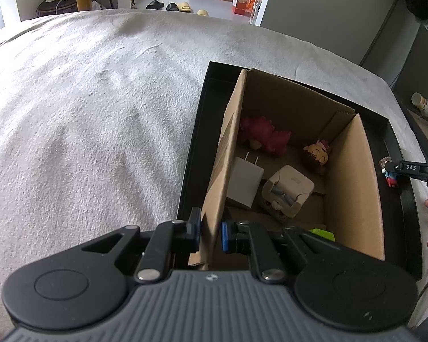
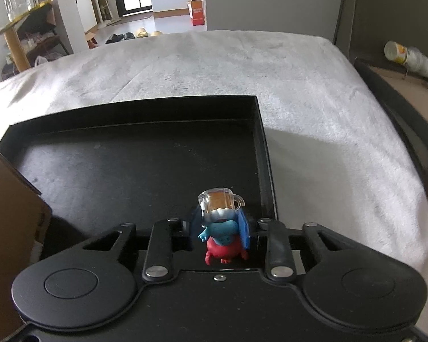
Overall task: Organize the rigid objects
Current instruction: 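Close the right tool on the blue-red figure and lift it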
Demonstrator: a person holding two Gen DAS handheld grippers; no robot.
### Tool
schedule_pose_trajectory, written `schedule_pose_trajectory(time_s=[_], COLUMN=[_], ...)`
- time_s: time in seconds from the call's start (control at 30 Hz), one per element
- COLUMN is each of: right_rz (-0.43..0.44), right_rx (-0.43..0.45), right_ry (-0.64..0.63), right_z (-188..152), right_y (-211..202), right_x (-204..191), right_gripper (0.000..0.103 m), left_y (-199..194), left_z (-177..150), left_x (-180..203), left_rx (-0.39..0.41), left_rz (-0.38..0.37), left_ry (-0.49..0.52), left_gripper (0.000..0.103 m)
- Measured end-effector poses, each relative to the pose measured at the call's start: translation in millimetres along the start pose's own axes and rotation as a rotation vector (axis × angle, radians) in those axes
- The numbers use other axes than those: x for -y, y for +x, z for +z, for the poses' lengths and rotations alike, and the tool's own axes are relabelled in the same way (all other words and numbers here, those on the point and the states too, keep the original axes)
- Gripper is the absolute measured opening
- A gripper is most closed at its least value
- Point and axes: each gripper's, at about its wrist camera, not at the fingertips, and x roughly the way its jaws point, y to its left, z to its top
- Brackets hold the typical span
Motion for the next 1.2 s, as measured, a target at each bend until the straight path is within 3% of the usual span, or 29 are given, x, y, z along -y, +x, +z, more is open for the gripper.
schedule_pose_trajectory(time_s=[0.47, 0.9, 1.0, 1.07, 1.2], right_rz=[0.114, 0.133, 0.133, 0.132, 0.106], right_rx=[-0.099, -0.173, -0.166, -0.151, -0.158], right_ry=[0.03, -0.082, -0.121, -0.144, -0.19], right_z=[-13.4, -29.5, -31.5, -32.3, -36.6], right_y=[-16.4, -30.3, -36.1, -42.4, -44.4], right_x=[-5.7, -36.8, -43.7, -46.7, -51.2], right_gripper=[0.026, 0.027, 0.033, 0.059, 0.063], left_y=[-1.2, -1.7, -1.9, -2.4, -2.8], left_z=[-0.1, -0.5, -0.9, -1.4, -1.9], left_x=[-1.5, -5.0, -5.2, -5.4, -6.7], left_rx=[0.002, 0.006, 0.007, 0.009, 0.01], left_rz=[-0.012, -0.042, -0.046, -0.049, -0.054], left_ry=[0.002, -0.001, 0.001, 0.004, 0.002], left_gripper=[0.013, 0.014, 0.014, 0.014, 0.014])
